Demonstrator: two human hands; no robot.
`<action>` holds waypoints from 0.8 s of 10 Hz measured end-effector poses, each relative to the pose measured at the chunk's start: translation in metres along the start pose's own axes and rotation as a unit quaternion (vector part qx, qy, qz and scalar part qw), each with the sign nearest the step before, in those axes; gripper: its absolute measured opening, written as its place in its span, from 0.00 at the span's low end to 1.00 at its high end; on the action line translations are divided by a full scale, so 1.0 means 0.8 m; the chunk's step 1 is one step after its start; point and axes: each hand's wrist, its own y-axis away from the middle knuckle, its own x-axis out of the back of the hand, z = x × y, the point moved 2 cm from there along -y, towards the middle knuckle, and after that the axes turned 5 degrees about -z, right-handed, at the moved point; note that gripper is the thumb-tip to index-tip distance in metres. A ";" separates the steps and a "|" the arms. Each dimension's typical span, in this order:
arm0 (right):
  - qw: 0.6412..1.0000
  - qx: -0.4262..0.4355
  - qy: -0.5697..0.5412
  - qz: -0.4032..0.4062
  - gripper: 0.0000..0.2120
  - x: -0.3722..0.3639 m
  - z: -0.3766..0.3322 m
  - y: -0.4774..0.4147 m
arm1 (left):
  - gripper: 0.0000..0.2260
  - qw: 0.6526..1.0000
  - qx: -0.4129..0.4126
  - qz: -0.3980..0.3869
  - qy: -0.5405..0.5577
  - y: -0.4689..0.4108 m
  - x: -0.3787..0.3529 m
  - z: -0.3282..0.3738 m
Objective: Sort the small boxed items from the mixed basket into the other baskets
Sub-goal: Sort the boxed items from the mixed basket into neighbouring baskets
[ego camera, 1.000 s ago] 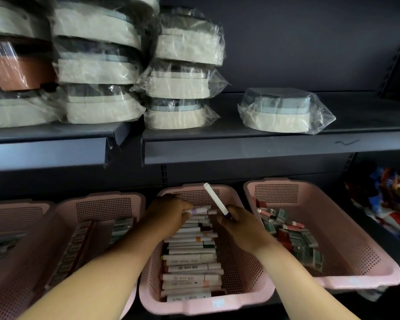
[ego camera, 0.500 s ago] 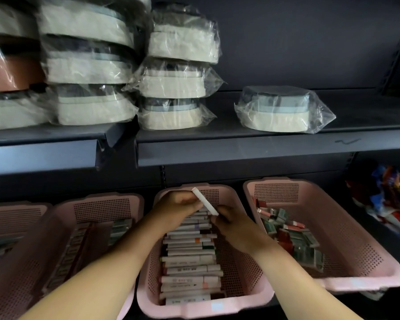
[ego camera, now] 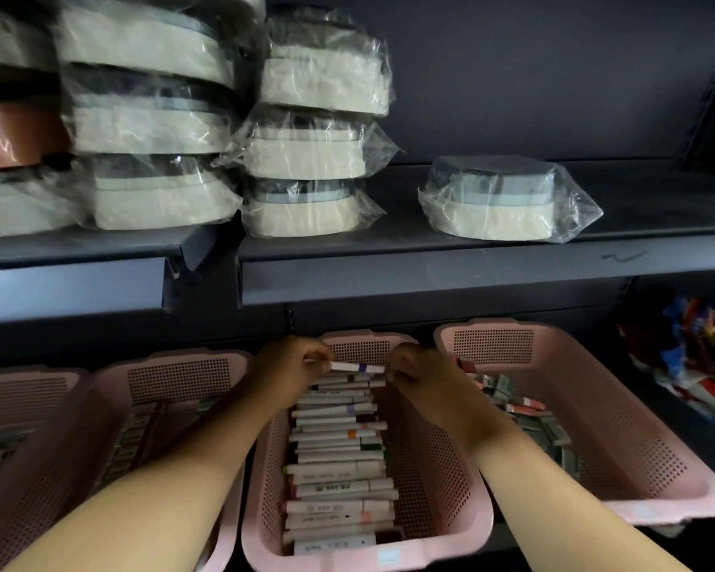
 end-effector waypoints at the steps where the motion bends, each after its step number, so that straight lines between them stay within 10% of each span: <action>1: 1.000 -0.002 -0.016 0.011 0.07 0.014 0.012 0.017 | 0.05 0.992 0.009 -0.058 -0.109 -0.009 -0.014 -0.023; 8: 0.966 -0.230 -0.068 0.093 0.10 0.114 0.208 0.108 | 0.08 0.970 -0.191 -0.123 -0.084 -0.034 -0.166 0.228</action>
